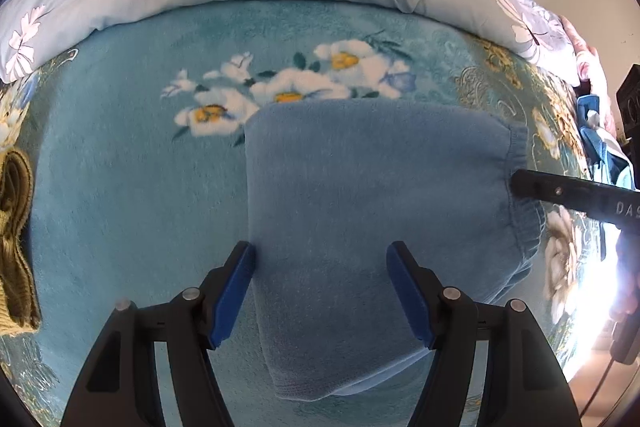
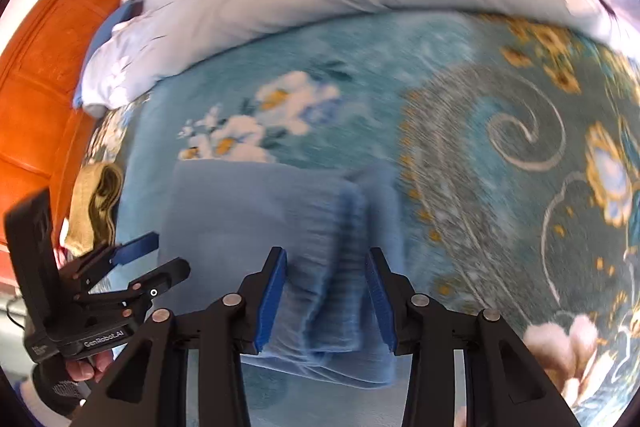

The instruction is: Fold clothes

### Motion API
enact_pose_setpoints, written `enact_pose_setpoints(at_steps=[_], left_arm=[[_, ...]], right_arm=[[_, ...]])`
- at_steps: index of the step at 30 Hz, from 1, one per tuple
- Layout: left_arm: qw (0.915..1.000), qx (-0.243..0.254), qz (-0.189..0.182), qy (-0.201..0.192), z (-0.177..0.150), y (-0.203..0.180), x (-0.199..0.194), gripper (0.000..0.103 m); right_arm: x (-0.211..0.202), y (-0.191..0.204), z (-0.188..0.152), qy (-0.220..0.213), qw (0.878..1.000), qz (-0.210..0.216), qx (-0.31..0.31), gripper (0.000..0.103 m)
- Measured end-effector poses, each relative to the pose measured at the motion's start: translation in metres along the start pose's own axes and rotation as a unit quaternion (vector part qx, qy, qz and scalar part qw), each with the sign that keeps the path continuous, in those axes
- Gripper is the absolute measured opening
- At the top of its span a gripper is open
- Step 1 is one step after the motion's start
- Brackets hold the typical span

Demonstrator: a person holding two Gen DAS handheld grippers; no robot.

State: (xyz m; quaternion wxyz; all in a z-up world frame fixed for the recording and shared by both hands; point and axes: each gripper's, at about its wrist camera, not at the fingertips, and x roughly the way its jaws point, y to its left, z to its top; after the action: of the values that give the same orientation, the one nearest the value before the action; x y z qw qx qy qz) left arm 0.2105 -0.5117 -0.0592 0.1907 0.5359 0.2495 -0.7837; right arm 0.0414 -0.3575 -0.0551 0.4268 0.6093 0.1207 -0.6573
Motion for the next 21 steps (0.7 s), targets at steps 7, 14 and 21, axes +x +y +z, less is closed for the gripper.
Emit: enact_pose_setpoints(at_steps=[7,14,21], left_arm=[[0.9997,-0.011,-0.013,-0.018,0.003,0.003,-0.012,0.070],[0.9999,0.003,-0.013,-0.008,0.001,-0.006,-0.003,0.070],[0.9999,0.010,-0.009,0.003,-0.002,-0.006,0.004,0.070]], right_arm=[[-0.037,0.014,-0.003,-0.051,0.998,0.022,-0.008,0.043],[-0.012,0.040,-0.003,-0.024,0.998,0.034,-0.037,0.039],[0.013,0.026,-0.005,-0.002,1.000,0.018,-0.016,0.032]])
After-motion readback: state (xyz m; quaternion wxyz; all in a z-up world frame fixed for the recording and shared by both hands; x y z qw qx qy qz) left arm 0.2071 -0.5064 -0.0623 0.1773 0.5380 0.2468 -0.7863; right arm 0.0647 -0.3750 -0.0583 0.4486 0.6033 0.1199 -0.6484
